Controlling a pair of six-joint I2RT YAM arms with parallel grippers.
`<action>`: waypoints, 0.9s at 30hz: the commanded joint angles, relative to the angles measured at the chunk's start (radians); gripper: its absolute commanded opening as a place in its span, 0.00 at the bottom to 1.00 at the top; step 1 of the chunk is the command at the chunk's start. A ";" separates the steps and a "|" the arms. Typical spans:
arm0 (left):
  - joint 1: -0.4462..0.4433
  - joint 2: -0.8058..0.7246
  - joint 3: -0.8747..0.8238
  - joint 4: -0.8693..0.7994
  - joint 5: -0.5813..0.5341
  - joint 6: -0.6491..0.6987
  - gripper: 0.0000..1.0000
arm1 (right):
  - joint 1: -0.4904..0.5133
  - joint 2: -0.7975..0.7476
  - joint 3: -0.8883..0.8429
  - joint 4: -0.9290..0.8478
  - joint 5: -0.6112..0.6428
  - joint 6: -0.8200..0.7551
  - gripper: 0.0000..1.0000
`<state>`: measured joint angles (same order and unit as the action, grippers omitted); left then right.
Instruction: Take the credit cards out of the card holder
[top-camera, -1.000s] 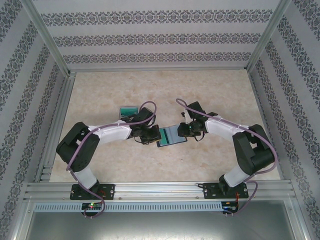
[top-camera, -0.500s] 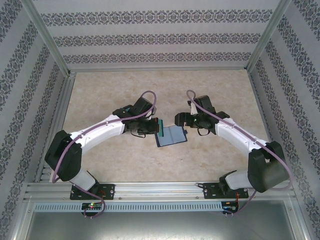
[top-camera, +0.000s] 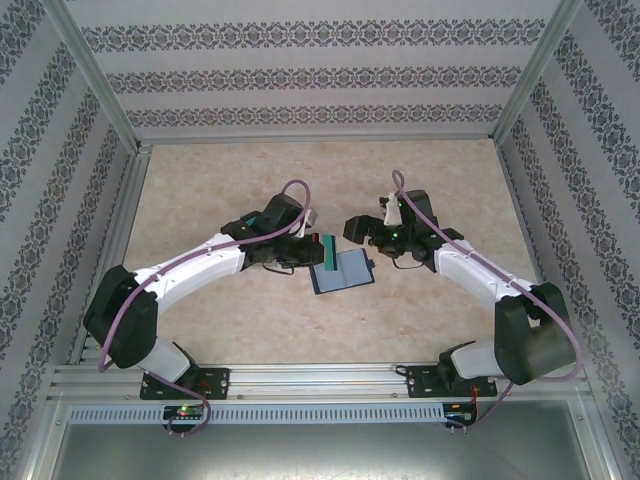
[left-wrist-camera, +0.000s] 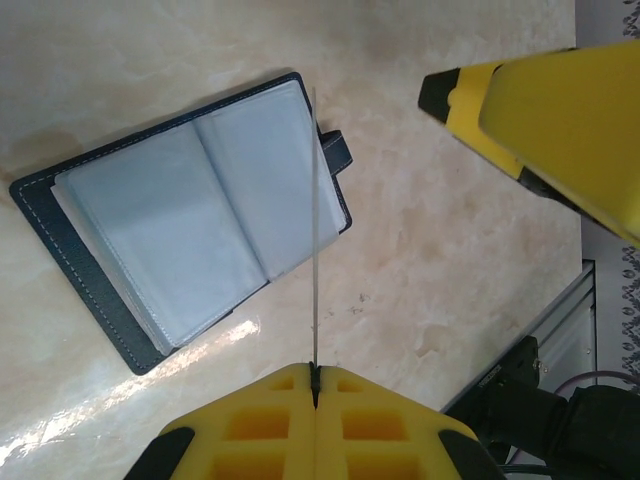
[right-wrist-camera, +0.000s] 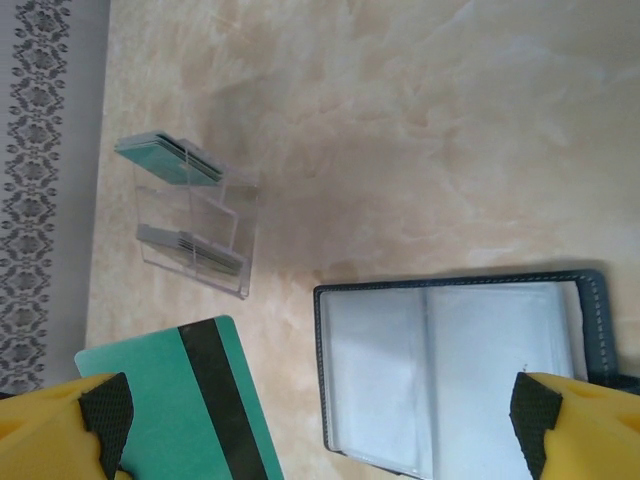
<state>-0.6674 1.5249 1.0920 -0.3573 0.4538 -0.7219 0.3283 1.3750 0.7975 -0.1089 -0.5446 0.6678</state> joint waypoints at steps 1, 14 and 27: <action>0.005 -0.011 -0.004 0.019 0.004 0.002 0.00 | -0.018 -0.030 -0.027 0.069 -0.062 0.057 0.98; 0.005 -0.018 0.294 -0.600 -0.424 0.516 0.00 | -0.035 -0.081 -0.018 0.019 -0.039 0.017 0.98; 0.005 -0.105 0.192 -0.547 -0.902 1.114 0.00 | -0.043 -0.126 0.032 -0.067 -0.015 -0.074 0.98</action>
<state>-0.6674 1.4570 1.3212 -0.9348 -0.3187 0.1604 0.2996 1.2671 0.8021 -0.1505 -0.5663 0.6315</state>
